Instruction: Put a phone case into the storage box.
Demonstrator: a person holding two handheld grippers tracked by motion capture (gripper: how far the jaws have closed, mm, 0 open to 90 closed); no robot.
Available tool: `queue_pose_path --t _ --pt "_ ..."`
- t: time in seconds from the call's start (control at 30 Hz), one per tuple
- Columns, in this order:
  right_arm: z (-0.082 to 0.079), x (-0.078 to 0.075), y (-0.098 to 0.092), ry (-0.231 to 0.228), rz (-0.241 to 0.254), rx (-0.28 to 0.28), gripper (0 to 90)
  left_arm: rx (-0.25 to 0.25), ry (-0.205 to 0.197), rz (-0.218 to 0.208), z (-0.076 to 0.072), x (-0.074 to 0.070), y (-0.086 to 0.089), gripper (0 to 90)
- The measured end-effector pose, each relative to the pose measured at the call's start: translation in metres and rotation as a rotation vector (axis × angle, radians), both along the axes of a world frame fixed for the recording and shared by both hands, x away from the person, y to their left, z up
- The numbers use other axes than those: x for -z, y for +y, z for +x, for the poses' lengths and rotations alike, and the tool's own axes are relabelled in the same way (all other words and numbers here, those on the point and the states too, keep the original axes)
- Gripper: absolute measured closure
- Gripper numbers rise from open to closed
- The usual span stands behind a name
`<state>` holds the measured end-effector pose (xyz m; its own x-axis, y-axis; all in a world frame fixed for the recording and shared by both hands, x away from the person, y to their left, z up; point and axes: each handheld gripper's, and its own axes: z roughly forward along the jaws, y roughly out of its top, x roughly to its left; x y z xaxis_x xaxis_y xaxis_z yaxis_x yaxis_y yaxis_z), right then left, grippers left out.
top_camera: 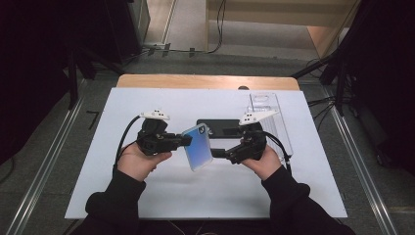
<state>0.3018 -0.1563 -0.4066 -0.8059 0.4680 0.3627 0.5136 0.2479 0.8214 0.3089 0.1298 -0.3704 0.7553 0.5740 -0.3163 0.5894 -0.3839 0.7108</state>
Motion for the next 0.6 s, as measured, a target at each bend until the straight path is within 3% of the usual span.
queue_pose_path --t 0.27,0.47,0.6 --pt "-0.005 0.003 0.005 -0.044 -0.019 0.094 0.0 -0.069 0.045 -0.002 0.003 0.003 0.0 81.1" --pt "-0.01 0.009 0.017 -0.056 -0.048 0.158 0.0 -0.108 0.049 0.016 0.003 0.003 0.0 81.0" --pt "-0.014 0.01 0.026 -0.073 -0.063 0.199 0.0 -0.109 0.042 0.021 0.002 0.004 -0.001 81.1"
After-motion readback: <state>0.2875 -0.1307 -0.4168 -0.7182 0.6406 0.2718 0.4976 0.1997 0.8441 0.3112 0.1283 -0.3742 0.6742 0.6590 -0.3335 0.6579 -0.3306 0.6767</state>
